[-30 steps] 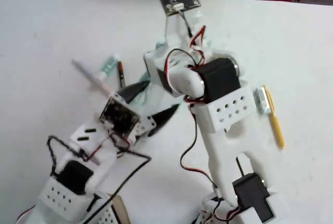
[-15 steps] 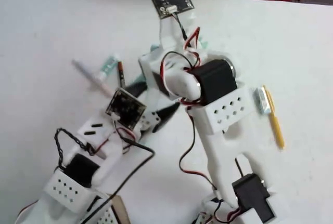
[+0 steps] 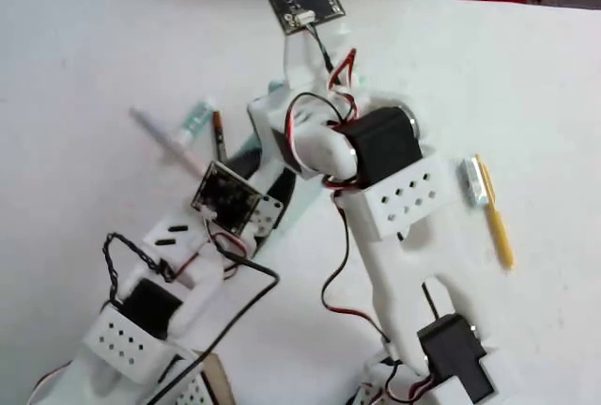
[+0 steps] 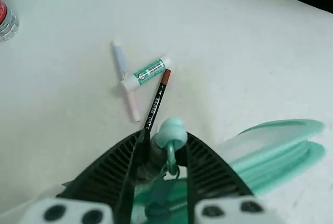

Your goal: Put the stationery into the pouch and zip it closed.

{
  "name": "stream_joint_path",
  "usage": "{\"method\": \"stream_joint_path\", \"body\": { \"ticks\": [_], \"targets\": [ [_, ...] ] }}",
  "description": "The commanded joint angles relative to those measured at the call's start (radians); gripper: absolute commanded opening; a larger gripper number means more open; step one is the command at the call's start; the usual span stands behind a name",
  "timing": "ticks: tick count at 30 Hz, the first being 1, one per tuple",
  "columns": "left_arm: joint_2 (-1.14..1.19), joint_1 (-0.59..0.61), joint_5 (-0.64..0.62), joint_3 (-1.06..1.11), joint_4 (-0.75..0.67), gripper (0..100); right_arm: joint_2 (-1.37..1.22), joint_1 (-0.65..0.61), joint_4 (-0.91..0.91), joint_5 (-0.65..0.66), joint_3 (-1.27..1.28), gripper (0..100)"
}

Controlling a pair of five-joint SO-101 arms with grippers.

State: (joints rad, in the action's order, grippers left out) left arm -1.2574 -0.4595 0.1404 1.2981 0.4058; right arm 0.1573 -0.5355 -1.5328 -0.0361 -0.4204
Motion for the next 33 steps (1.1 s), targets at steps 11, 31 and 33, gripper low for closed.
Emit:
{"method": "stream_joint_path", "body": {
  "ticks": [11,31,33],
  "targets": [
    [0.001,-0.001,-0.002,0.012,-0.009,5,-0.016,0.243,0.171,0.009,-0.003,1.8],
    [0.001,0.038,-0.002,0.012,0.011,5,-0.217,0.4,0.302,0.008,-0.012,1.8],
    [0.001,0.039,-0.002,0.012,0.011,5,-0.213,0.404,0.309,0.008,-0.012,1.8]
  ]
}}
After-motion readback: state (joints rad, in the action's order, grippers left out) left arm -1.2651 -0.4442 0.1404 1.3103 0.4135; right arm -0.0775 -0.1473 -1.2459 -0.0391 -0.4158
